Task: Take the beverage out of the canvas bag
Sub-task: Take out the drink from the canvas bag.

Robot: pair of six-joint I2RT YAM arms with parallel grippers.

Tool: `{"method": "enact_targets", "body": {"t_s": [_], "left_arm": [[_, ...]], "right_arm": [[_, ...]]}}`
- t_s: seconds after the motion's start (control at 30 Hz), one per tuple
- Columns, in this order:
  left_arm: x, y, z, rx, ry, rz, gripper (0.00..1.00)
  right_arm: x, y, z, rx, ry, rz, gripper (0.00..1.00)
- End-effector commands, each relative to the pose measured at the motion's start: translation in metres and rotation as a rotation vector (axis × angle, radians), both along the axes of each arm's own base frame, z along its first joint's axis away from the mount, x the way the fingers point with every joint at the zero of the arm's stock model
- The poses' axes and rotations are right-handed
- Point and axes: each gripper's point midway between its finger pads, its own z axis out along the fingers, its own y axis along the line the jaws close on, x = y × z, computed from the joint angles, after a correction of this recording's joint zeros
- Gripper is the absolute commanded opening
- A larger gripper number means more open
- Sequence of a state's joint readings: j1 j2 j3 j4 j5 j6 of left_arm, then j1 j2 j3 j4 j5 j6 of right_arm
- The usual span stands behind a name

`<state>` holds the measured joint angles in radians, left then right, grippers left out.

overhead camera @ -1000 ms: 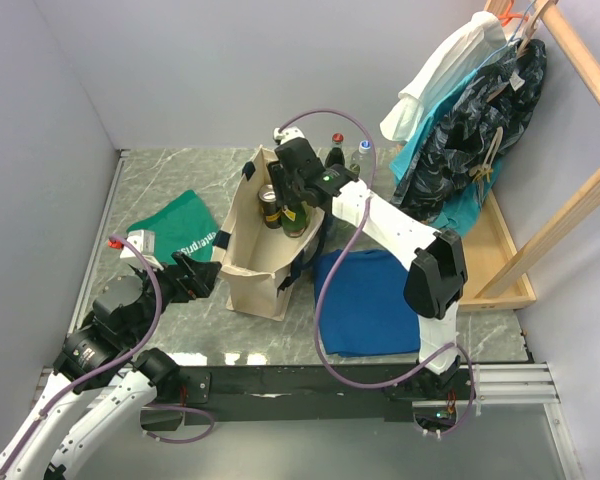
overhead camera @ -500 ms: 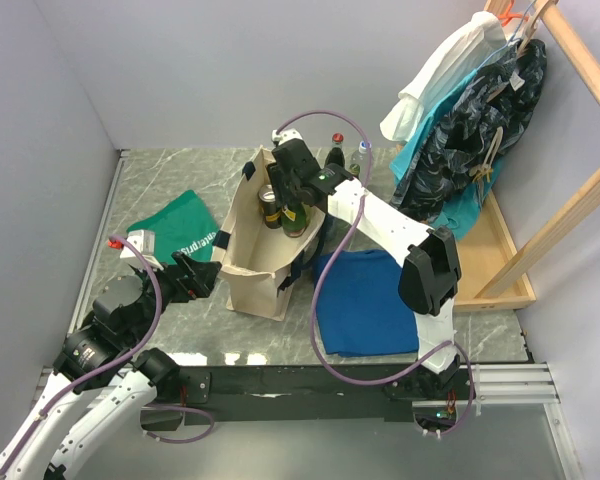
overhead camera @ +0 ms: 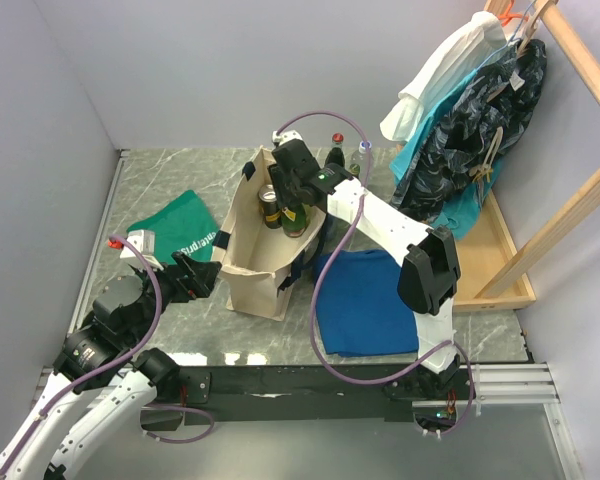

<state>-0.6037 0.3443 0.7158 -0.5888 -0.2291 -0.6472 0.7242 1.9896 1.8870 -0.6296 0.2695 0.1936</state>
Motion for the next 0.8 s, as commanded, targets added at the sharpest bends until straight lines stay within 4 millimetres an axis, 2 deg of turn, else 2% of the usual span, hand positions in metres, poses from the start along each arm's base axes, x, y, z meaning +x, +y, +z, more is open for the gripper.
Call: {"method": "enact_targets", "body": {"t_s": [0.0, 0.37, 0.63, 0.77], "left_arm": [[0.002, -0.001, 0.013, -0.01, -0.037, -0.007, 0.97], [0.001, 0.001, 0.016, -0.018, -0.045, 0.001, 0.96], [0.001, 0.001, 0.015, -0.018, -0.045, 0.001, 0.96], [0.001, 0.001, 0.015, -0.017, -0.044, 0.0, 0.96]], "right_arm": [[0.011, -0.004, 0.013, 0.025, -0.029, -0.028, 0.57], [0.016, -0.003, 0.01, 0.018, -0.027, -0.029, 0.49], [0.017, -0.001, 0.005, 0.011, -0.02, -0.025, 0.49], [0.018, 0.0, 0.003, 0.008, -0.015, -0.028, 0.52]]}}
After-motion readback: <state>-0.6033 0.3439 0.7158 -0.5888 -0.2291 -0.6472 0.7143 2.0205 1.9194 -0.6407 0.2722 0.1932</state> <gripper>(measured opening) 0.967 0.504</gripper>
